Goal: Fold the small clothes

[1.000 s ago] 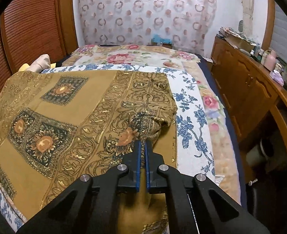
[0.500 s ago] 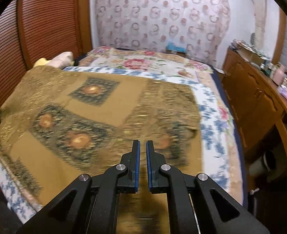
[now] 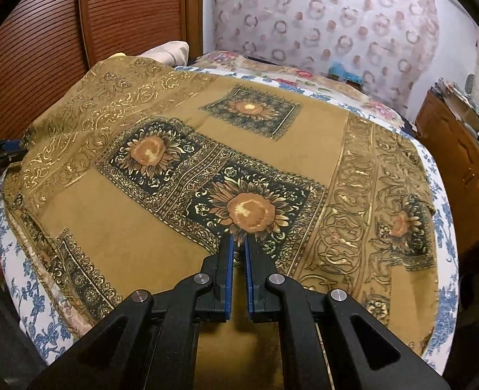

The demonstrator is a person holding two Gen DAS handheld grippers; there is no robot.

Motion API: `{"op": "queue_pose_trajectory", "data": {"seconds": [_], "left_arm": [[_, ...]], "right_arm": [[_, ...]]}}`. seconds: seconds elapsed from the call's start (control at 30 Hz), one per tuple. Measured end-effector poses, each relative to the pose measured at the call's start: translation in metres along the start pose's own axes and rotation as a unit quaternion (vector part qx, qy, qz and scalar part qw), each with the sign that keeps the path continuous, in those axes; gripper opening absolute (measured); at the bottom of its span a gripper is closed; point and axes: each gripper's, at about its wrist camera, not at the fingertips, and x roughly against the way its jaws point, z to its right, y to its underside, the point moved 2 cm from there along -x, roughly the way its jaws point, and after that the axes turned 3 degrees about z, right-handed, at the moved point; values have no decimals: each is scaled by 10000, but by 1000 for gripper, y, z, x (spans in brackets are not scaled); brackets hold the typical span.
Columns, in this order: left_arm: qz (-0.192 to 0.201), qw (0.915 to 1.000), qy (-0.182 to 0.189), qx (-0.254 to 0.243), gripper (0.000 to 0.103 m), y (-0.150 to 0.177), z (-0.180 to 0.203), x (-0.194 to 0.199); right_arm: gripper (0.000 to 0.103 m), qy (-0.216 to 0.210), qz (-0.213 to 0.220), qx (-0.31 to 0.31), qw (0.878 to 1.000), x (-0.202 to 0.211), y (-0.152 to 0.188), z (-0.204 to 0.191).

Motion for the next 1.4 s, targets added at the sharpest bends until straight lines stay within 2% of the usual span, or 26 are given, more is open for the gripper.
{"op": "queue_pose_trajectory", "data": {"seconds": [0.37,0.57,0.67,0.9,1.2,1.27,1.4], "left_arm": [[32,9998,134,113,66,5,2,2],[79,9995,137,263,46,2,-2,1],[78,9994,133,313,42,1,-3,0],[82,9994,115,330,42,1,-4,0],[95,9992,78,377,41,1,-3,-1],[112,9991,100,400,26,2,-4,-1],[136,9986,279,422,9,0,-2,-1]], "right_arm": [[7,-92,123,-25,9999,-4,4,-1],[7,-137,123,-64,9998,-1,4,3],[7,-123,123,-50,9998,-1,3,3],[8,-199,133,-116,9996,0,4,5],[8,-102,138,-41,9998,0,4,2],[9,-68,138,-12,9999,0,4,1],[10,-122,135,-159,9997,0,4,6]]}}
